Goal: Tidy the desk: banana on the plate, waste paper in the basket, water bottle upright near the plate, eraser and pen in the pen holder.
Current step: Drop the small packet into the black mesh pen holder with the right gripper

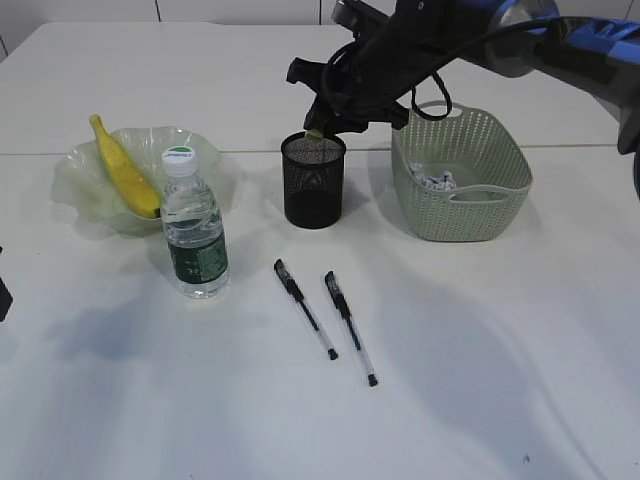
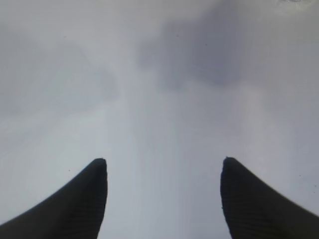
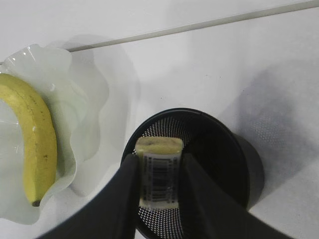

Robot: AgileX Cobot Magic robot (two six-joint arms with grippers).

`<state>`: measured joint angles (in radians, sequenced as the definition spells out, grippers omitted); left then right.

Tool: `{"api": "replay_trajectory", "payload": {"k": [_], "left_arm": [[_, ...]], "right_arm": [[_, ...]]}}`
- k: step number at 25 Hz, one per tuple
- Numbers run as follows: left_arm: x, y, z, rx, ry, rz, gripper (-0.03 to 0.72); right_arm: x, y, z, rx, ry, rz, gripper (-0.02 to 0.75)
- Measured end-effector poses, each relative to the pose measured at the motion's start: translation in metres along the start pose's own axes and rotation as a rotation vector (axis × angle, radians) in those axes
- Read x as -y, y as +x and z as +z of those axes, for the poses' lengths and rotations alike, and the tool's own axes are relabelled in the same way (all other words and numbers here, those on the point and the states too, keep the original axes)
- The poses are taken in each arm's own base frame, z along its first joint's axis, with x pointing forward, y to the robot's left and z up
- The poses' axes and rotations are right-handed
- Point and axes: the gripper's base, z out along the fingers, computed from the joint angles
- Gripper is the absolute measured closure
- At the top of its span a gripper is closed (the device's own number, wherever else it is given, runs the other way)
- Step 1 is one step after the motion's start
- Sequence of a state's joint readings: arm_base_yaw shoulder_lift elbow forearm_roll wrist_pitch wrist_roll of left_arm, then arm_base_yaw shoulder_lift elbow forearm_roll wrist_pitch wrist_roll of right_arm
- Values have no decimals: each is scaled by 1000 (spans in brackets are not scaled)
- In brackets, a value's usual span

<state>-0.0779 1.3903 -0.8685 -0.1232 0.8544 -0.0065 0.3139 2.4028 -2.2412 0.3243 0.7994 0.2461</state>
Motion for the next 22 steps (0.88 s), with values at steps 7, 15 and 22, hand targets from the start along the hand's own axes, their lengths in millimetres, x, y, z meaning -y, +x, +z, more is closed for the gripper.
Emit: {"api": "replay_trajectory", "payload": {"k": [7, 15, 22], "left_arm": [[0, 0, 0, -2, -1, 1, 188], [0, 1, 0, -6, -1, 1, 188], [0, 1, 0, -8, -1, 1, 188]], "right_arm": [[-1, 0, 0, -3, -12, 12, 434], [-3, 3, -3, -51, -12, 14, 387], [-18, -5, -29, -129, -20, -44, 382]]}}
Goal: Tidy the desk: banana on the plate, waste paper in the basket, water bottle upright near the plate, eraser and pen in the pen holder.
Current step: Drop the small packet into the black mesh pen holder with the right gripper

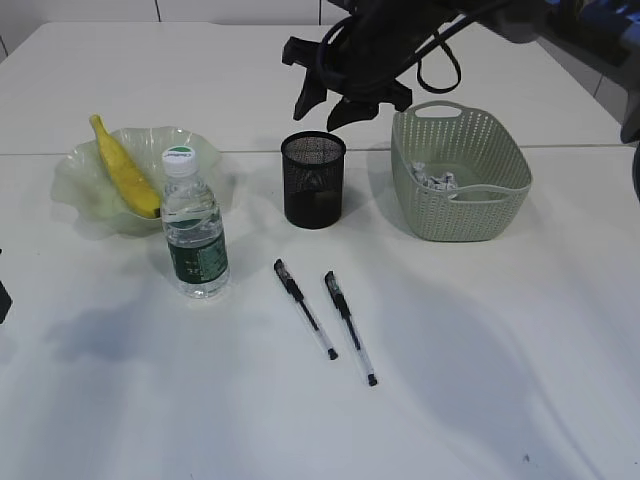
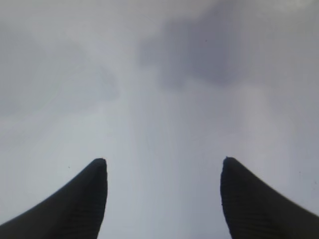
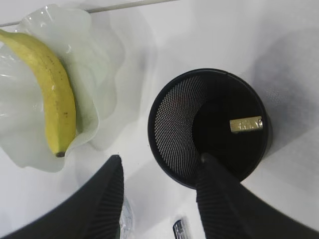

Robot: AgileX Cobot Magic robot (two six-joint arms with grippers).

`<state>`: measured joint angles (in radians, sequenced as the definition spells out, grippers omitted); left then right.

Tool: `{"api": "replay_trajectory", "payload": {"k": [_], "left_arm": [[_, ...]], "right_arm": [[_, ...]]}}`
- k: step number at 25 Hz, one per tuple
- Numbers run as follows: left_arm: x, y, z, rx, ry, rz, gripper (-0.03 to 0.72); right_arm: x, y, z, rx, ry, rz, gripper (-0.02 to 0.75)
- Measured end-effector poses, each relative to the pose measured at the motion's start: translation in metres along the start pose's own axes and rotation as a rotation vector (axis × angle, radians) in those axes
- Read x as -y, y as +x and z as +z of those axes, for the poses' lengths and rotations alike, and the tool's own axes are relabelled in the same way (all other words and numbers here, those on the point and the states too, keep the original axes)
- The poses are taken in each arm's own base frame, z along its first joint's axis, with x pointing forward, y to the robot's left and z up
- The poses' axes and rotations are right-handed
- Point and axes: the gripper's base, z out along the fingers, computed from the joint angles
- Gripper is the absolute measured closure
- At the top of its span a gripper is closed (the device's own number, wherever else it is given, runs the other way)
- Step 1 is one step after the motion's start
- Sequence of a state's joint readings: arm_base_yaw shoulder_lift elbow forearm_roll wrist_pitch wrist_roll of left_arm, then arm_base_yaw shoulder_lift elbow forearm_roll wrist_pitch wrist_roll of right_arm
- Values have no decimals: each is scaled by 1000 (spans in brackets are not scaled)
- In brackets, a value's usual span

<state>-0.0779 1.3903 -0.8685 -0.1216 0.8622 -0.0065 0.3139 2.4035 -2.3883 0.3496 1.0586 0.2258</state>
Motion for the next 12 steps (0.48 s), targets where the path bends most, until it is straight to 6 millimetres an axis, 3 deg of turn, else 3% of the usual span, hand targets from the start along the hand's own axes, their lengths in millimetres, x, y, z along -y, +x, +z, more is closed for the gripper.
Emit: {"api": "replay_trajectory", "payload": {"k": [7, 12], "left_arm": [[0, 1, 0, -10, -3, 2, 188], [-1, 1, 0, -12, -10, 9, 190]], "right_arm": [[-7, -6, -32, -17, 103, -100, 381], [-14, -6, -38, -7, 126, -144, 384]]}}
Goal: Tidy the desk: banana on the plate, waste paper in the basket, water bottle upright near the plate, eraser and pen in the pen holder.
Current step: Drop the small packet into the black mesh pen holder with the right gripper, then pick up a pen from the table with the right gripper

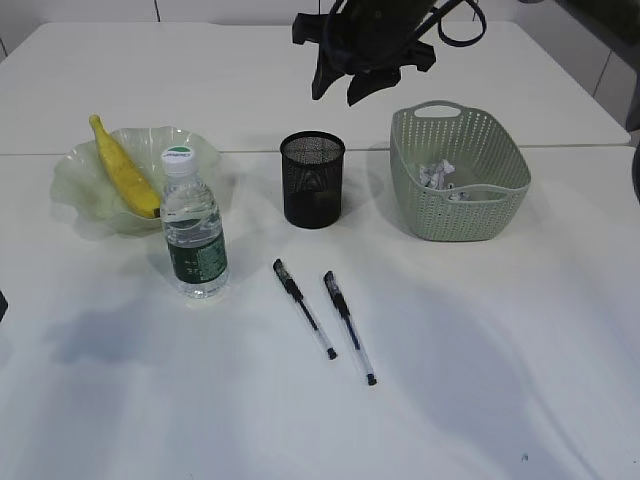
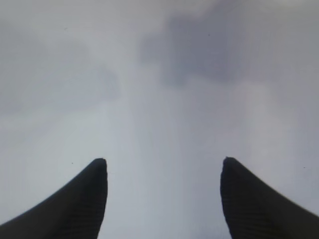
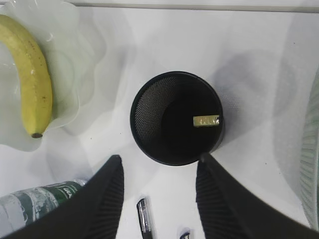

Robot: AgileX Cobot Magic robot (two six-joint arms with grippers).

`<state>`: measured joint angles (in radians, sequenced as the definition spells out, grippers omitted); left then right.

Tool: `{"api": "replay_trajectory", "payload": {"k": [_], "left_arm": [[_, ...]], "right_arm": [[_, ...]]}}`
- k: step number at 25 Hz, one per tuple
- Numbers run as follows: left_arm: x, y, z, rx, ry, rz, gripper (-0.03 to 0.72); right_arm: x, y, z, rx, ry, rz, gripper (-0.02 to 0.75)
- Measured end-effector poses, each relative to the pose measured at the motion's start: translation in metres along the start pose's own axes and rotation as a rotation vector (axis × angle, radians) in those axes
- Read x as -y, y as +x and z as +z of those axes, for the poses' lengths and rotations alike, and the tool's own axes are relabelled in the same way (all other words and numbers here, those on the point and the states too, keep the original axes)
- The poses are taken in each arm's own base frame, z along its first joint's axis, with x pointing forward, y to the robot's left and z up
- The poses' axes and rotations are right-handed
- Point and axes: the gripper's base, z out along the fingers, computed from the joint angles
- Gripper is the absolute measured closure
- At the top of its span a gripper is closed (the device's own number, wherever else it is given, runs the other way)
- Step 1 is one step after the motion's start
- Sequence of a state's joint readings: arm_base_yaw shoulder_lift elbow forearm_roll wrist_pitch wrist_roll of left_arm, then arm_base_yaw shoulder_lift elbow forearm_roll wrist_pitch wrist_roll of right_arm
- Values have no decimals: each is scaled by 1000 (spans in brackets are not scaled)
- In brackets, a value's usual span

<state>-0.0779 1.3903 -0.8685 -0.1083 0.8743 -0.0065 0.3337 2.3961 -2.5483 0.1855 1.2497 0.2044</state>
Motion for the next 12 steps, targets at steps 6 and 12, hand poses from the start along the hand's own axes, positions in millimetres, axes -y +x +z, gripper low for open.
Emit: {"api": "replay_trajectory", "payload": {"k": [6, 12], "left_arm": [[0, 0, 0, -4, -1, 0, 190], [0, 0, 0, -4, -1, 0, 190]], "right_arm": [[-40, 13, -10, 1, 13, -103, 398], [-47, 40, -5, -112, 66, -142, 401]]}}
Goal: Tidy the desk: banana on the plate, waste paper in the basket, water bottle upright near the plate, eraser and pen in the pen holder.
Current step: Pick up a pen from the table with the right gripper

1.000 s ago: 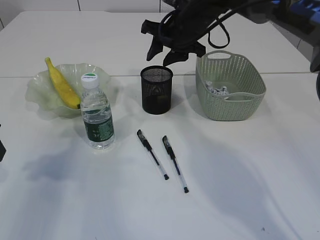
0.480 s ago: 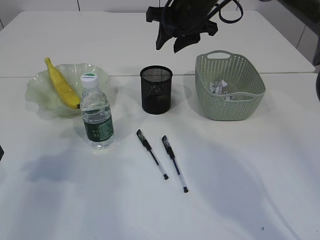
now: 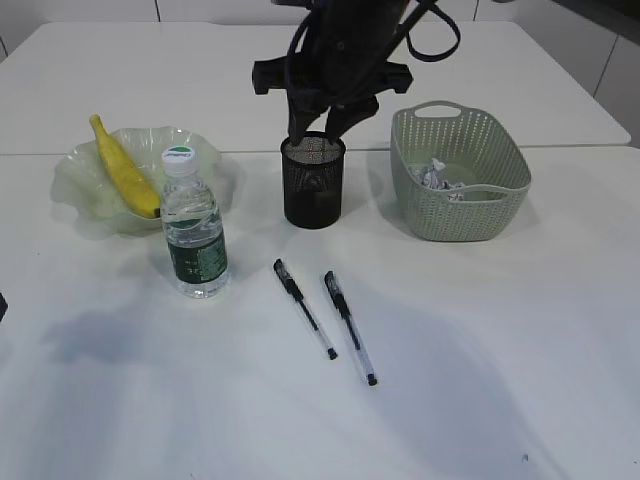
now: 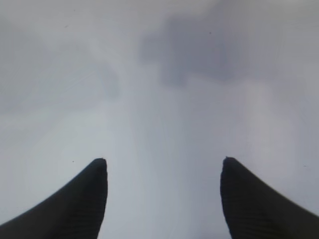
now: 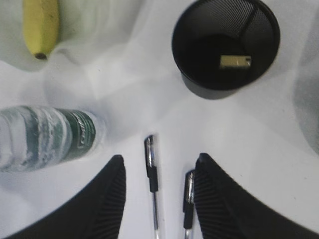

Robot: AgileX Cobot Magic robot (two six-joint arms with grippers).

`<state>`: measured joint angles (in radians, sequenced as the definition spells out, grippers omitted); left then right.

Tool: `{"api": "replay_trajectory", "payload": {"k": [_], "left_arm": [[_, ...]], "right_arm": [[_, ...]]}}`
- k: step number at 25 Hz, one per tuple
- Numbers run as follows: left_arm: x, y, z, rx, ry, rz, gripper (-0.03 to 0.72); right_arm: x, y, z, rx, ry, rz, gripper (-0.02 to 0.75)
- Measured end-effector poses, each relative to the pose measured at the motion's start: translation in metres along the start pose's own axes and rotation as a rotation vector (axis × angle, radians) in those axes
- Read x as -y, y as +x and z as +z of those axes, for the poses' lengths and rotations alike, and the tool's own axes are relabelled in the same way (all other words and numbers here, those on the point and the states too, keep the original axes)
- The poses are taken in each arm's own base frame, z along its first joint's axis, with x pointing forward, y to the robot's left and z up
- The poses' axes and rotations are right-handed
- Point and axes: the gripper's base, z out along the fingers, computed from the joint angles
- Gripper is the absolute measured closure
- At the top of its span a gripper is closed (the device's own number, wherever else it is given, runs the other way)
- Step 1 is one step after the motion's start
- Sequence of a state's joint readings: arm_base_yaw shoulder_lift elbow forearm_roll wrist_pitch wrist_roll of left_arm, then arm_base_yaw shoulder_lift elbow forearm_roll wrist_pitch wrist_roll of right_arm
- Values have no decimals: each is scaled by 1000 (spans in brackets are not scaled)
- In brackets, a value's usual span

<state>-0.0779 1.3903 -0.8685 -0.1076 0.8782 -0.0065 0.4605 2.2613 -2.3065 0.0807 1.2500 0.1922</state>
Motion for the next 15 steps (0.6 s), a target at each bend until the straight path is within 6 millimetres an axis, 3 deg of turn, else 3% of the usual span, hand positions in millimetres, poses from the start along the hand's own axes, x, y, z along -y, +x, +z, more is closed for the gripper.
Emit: {"api": "replay_trajectory", "payload": {"k": [6, 15], "left_arm": [[0, 0, 0, 0, 0, 0, 190], [0, 0, 0, -4, 0, 0, 199]], "right_arm": [[9, 28, -11, -91, 54, -34, 402], [23, 76, 14, -294, 98, -44, 402]]}}
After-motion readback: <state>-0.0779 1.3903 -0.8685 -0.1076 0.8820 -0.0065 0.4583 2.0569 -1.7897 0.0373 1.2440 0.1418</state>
